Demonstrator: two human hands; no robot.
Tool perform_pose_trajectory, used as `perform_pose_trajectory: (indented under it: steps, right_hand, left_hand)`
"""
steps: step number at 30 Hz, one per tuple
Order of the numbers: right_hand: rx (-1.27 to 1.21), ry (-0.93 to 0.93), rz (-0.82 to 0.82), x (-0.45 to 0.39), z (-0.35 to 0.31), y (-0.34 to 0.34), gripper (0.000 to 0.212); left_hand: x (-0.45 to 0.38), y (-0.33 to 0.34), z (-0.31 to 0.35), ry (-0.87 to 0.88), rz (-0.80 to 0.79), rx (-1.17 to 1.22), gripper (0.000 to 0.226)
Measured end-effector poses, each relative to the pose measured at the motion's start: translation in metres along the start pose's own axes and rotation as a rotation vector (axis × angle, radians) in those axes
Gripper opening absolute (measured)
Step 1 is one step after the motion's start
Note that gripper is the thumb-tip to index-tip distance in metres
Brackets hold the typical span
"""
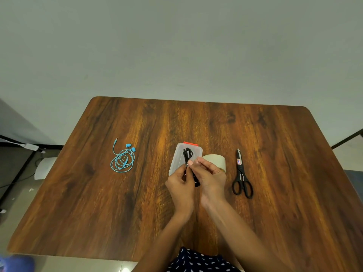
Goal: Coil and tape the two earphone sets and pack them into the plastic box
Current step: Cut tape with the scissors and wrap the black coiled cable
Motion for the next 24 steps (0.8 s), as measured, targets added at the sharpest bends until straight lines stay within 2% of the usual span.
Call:
perform_pose_trajectory:
  steps: [8, 15, 19, 24]
  right_hand:
    - [0.058, -0.041, 0.055, -0.004, -0.001, -0.003, 0.032]
    - [0.107, -0.091, 0.087, -0.005, -0.005, -0.01, 0.032]
    - [0.108, -0.123, 0.094, -0.005, -0.007, -0.01, 0.034]
    - [0.111, -0.147, 0.082, -0.004, -0.01, -0.009, 0.031]
  left_hand:
    - [0.002, 0.0, 0.006, 0.067, -0.029, -0.029, 0.019]
    - [-0.004, 0.006, 0.008, 0.145, -0.244, -0.013, 0.02]
    - [-0.005, 0.012, 0.003, 0.06, -0.36, 0.108, 0.026]
    - [-0.01, 0.007, -0.004, -0.177, -0.282, 0.376, 0.026]
Point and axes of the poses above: each hand's wrist, its own x-axis away from the middle knuckle, its own y-axis out of the palm, z = x × y, the point moved 6 cm from there along -x, towards the middle knuckle, and after that the axes turned 9 degrees about y, right-handed, at the moved point
